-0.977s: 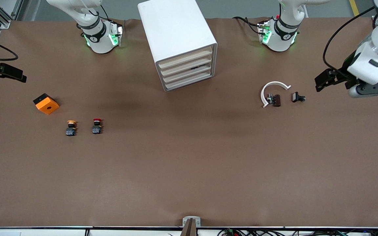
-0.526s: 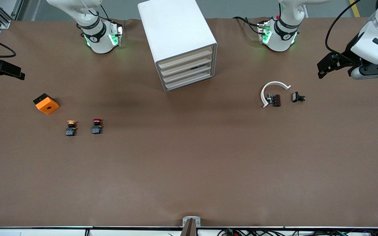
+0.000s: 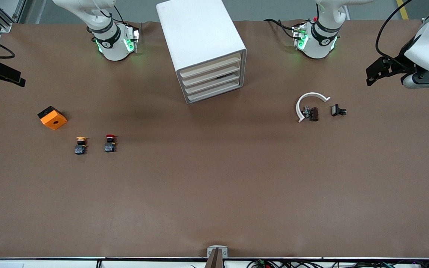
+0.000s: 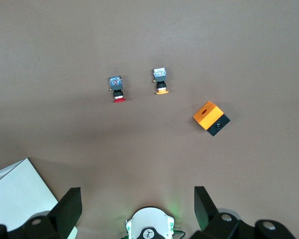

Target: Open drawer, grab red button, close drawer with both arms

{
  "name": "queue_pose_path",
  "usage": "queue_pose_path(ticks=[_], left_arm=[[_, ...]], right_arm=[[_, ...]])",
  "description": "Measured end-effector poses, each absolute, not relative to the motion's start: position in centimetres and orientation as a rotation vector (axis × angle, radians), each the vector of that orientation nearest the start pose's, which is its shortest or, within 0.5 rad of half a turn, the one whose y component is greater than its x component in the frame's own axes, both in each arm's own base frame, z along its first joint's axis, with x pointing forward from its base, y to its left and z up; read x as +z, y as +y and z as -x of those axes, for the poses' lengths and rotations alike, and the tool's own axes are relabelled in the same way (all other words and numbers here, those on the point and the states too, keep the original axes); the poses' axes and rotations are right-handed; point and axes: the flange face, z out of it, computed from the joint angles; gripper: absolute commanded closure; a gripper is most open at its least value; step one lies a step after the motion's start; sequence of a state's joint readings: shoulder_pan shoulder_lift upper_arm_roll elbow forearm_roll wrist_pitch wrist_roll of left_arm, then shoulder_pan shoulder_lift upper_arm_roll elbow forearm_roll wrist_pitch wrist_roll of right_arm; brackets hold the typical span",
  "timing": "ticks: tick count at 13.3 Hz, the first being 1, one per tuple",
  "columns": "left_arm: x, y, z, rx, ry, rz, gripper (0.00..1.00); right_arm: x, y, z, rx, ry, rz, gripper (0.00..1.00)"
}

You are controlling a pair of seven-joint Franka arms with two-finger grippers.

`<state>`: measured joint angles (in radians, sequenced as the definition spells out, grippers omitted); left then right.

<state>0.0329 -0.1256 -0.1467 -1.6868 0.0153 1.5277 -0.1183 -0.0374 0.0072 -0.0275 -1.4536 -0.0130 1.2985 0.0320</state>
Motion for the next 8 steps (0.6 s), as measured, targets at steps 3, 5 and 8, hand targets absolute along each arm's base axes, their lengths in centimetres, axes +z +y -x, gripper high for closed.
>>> queue_pose_path(ticks=[3, 5, 8], left_arm=[[63.5, -6.0, -50.7, 0.039, -0.013, 3.105, 0.0], [63.8, -5.6, -50.7, 0.029, -0.023, 3.106, 0.0], [64.4, -5.4, -50.8, 0.009, -0.031, 3.107, 0.0]], right_arm=[[65.7, -2.7, -51.5, 0.221, 0.168, 3.14, 0.0], [65.9, -2.9, -51.0, 0.212, 0.187, 3.138, 0.0], [66.0, -4.2, -50.2, 0.142, 0.226, 3.118, 0.0]])
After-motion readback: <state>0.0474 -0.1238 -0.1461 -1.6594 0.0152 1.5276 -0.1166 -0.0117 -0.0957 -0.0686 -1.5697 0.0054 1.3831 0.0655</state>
